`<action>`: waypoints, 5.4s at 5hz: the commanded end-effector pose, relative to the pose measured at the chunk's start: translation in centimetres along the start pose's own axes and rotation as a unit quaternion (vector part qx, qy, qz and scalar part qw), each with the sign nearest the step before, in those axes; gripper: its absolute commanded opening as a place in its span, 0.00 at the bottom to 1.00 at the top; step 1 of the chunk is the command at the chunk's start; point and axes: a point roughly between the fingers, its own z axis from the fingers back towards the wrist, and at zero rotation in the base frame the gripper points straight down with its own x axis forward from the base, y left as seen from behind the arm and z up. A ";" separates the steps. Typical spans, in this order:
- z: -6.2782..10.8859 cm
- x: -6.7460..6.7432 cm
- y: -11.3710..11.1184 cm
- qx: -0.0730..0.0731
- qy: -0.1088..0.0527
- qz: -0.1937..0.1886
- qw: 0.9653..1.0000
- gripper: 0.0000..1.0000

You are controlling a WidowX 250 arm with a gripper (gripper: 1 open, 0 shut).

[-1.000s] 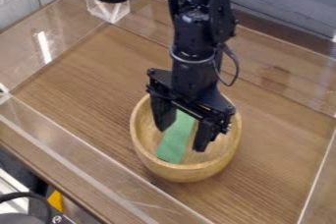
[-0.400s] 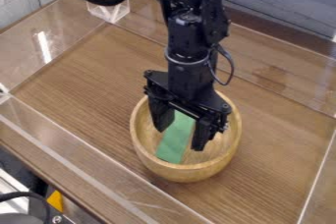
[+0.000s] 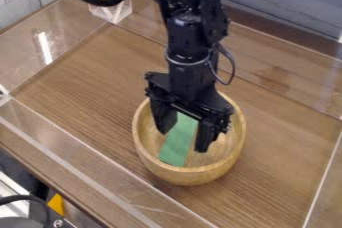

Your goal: Remove the green block from inside the brown bowl and put it on the table

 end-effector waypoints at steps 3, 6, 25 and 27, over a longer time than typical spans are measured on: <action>0.4 0.7 0.2 -0.011 -0.024 0.015 1.000 1.00; 0.3 1.0 0.1 -0.017 -0.028 0.024 0.999 1.00; 2.3 0.9 0.3 -0.026 0.011 0.031 0.999 0.00; 3.1 0.6 0.5 -0.030 0.011 0.033 0.999 0.00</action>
